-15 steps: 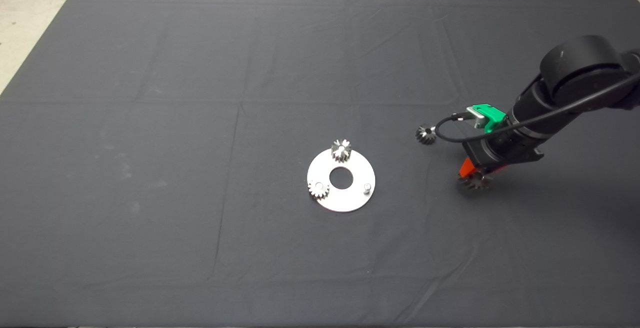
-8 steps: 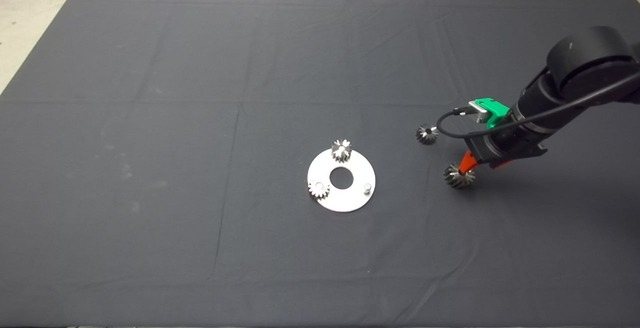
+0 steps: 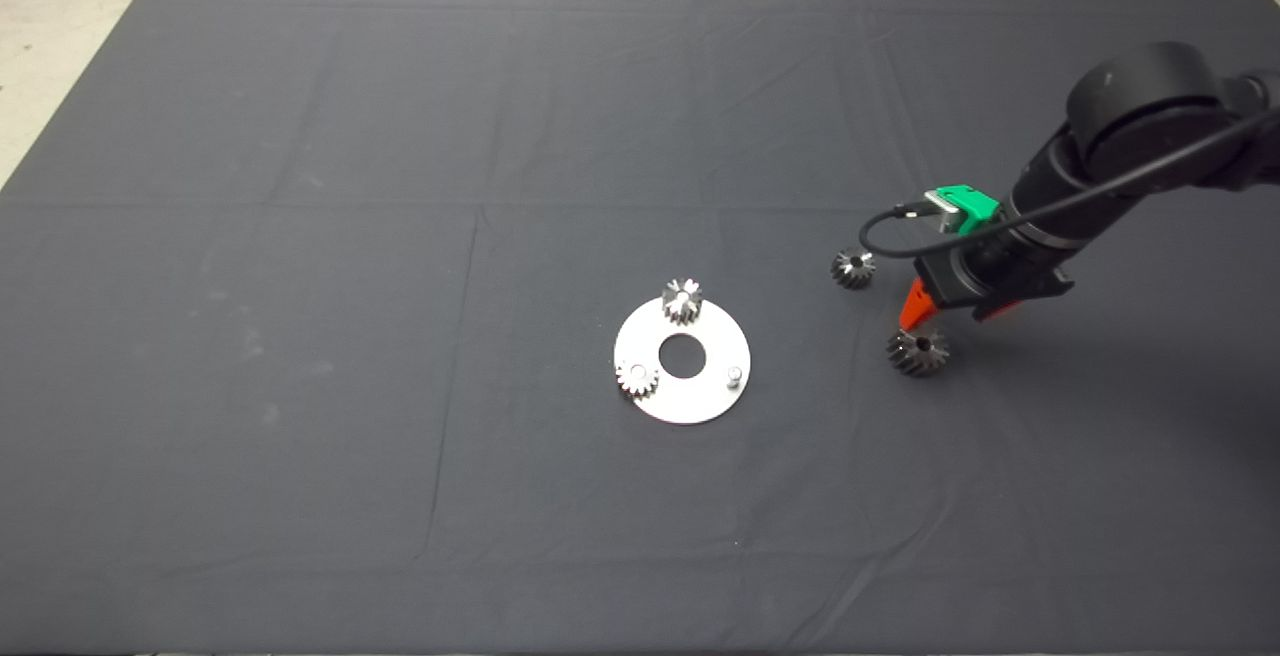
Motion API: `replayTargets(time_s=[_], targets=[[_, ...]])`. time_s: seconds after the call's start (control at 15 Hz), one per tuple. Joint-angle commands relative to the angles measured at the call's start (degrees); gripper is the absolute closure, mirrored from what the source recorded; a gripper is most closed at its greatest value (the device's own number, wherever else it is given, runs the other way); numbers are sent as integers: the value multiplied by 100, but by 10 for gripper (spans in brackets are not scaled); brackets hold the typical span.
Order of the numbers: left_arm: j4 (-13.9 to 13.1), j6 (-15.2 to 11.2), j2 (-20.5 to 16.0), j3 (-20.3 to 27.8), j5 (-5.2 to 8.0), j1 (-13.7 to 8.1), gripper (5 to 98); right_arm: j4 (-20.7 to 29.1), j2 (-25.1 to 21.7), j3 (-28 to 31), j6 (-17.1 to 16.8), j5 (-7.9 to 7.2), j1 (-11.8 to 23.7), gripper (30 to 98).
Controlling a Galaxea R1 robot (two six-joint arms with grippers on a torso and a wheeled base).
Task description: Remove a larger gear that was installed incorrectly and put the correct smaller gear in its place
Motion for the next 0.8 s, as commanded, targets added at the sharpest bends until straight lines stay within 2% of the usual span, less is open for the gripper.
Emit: replayTargets(time_s=[0.0,0.13,0.27,0.4,0.53,0.73], targets=[[-59,-19,32,85,70,17,439,278,937,-1291,-343,-604,405,601],[-59,-19,50,85,70,17,439,777,1406,-2046,-645,-590,519,601],[-59,-19,50,85,70,17,439,788,1648,-2464,-688,-590,519,601],[-59,-19,41,85,70,17,439,788,1750,-2862,-909,-590,493,601],[-59,-19,50,85,61,17,439,788,1772,-3070,-1055,-590,409,601],[-59,-28,129,85,61,17,439,788,1772,-3193,-1076,-582,153,601]])
